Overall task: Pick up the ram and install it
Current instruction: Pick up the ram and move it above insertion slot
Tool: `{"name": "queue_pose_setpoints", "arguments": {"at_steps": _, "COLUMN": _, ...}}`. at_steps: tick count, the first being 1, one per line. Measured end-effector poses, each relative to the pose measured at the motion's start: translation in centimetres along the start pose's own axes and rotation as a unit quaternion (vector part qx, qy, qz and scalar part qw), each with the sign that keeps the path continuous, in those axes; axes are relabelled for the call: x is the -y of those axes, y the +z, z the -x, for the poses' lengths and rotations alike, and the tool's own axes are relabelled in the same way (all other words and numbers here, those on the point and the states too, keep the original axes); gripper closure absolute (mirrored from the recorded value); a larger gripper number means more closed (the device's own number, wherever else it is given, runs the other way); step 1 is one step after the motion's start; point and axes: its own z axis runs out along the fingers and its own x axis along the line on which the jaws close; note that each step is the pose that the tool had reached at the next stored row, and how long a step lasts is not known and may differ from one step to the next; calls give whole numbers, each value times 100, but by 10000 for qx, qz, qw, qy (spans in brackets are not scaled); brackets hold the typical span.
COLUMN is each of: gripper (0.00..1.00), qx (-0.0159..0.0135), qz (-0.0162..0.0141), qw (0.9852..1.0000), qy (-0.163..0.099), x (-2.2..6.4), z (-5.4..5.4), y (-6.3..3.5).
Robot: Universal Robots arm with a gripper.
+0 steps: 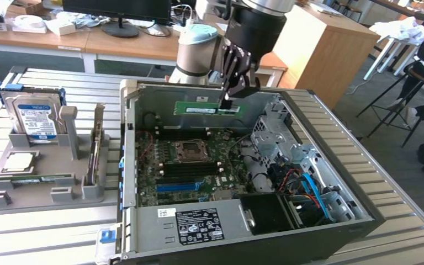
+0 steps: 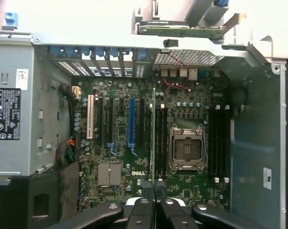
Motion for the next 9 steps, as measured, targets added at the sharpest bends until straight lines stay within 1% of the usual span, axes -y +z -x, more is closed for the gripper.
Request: {"name": "queue_pose_setpoints", "arguments": {"at_steps": 9, "gripper": 88, "qx": 3, "qz": 0, "qw": 10000, "qy": 9, "x": 1, "z": 157, "y": 25}}
